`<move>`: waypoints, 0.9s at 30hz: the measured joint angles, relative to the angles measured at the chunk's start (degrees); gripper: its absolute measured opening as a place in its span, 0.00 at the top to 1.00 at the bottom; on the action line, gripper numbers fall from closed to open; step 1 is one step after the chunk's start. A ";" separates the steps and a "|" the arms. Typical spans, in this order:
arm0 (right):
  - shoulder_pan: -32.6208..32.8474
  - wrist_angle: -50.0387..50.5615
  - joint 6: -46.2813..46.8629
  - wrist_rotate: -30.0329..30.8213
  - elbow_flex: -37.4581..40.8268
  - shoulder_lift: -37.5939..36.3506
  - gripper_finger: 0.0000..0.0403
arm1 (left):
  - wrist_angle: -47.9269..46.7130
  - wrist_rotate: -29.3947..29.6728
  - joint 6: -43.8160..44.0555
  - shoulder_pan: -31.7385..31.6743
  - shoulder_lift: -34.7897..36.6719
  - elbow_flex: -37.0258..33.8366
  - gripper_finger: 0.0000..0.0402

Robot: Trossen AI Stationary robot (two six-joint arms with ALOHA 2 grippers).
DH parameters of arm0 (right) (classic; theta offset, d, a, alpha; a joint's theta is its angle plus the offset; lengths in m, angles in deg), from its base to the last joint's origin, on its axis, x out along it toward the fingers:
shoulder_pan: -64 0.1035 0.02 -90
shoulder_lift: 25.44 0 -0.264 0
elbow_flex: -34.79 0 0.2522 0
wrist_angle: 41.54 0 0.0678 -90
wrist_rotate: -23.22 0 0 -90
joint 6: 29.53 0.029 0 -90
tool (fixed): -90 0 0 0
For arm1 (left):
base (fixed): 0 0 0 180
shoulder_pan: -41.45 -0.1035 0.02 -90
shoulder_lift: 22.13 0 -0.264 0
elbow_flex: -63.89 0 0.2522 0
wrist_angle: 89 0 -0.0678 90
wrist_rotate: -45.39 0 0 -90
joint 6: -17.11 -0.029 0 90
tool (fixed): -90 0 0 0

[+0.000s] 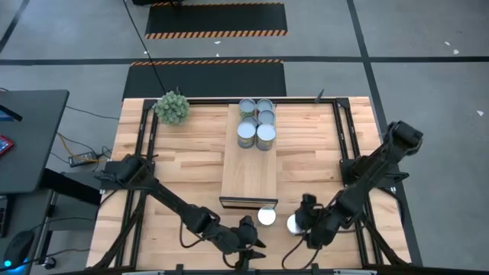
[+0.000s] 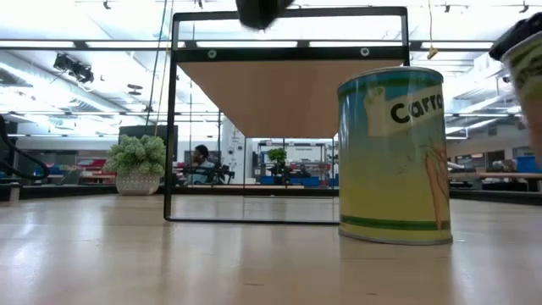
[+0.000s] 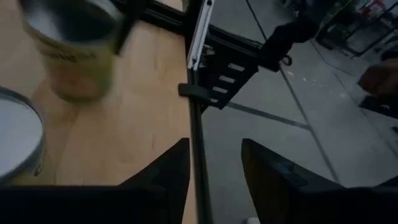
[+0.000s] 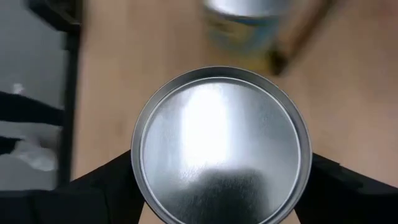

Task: Pick and place cans onto a shelf
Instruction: Put the large canned oranges on the shelf

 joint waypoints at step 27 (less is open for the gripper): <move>-27.69 16.74 -20.77 6.67 -13.46 -18.82 0.20 | -36.06 0.68 -3.77 -4.75 24.06 0.00 0.63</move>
